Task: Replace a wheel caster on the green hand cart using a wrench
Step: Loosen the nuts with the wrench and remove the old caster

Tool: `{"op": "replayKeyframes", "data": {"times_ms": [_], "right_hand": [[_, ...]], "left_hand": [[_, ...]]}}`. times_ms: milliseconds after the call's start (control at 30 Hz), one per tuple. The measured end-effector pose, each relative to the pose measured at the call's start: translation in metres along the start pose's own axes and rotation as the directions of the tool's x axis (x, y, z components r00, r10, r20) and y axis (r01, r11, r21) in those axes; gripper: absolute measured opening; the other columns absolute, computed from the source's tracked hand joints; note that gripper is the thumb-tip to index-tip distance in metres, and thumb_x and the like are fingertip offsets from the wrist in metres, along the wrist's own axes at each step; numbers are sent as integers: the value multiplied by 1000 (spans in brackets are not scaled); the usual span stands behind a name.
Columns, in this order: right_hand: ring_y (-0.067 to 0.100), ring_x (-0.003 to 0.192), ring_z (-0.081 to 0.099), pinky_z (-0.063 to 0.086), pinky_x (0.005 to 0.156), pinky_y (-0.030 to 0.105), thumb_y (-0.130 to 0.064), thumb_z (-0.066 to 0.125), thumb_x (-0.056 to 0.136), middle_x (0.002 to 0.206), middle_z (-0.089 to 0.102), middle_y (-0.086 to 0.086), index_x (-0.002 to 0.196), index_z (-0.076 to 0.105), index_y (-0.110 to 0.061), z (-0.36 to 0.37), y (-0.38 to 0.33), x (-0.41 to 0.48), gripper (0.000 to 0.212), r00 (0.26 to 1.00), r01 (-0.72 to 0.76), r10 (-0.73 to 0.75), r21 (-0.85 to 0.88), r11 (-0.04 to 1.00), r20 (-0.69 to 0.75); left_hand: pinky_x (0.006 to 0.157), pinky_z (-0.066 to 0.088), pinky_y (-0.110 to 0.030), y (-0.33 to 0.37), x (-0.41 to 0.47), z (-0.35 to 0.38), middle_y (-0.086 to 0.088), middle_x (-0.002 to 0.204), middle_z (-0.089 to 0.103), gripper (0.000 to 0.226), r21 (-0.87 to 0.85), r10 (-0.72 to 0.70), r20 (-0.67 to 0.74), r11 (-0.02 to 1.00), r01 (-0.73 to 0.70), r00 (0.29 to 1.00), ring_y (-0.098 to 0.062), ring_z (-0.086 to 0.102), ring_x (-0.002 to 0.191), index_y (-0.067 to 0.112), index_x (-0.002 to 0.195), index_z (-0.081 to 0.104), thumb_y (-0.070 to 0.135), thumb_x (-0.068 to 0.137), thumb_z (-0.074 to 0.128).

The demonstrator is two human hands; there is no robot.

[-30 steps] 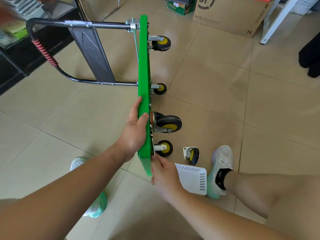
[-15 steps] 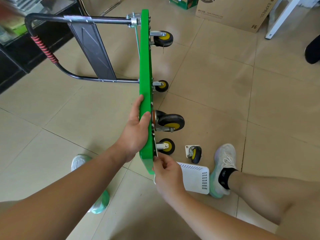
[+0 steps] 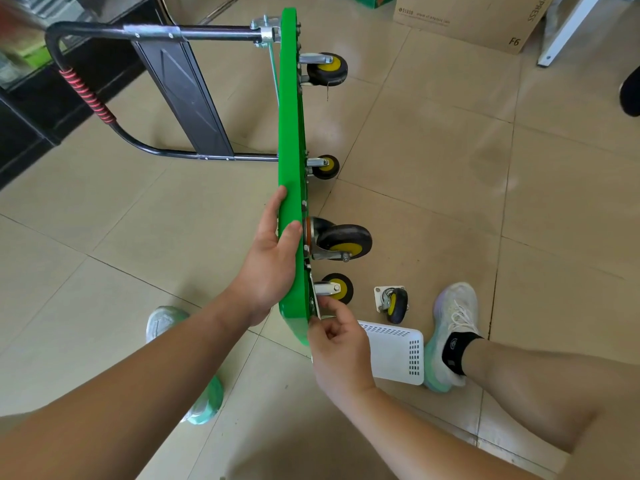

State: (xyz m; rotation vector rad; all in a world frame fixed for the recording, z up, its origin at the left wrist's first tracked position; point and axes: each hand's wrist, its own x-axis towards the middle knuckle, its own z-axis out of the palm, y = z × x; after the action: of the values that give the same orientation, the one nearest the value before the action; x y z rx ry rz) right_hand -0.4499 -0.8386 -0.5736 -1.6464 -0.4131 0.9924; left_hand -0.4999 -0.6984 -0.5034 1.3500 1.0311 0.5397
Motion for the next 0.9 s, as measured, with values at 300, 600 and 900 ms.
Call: {"op": "replayKeyframes", "data": {"times_ms": [300, 600, 900], "right_hand": [[5, 49, 39, 35, 53, 17, -2, 56, 94, 53, 46, -12, 115, 68, -24, 1, 2, 0, 32, 1000, 27, -27, 12, 1000, 15], [6, 55, 47, 39, 57, 18, -9, 59, 96, 58, 52, -7, 115, 65, -31, -2, 16, 6, 29, 994, 99, -97, -66, 993, 42], [7, 58, 51, 41, 56, 18, -10, 57, 98, 64, 57, 1, 119, 54, -43, -7, 40, 25, 40, 971, 236, -222, -212, 948, 87]], "left_hand": [[104, 51, -56, -1, 0, 1, 7, 147, 52, 53, -1, 9, -10, 1000, -9, 1000, -26, 61, 124, 55, 154, 22, 33, 109, 39], [105, 51, -55, 0, 0, 0, 10, 145, 53, 56, 28, 15, -4, 999, -15, 1000, -23, 61, 124, 58, 153, 21, 43, 102, 41], [108, 49, -52, -2, 2, -1, 11, 148, 50, 60, 24, 20, 11, 1000, -20, 1000, -21, 59, 127, 58, 153, 22, 47, 97, 41]]}}
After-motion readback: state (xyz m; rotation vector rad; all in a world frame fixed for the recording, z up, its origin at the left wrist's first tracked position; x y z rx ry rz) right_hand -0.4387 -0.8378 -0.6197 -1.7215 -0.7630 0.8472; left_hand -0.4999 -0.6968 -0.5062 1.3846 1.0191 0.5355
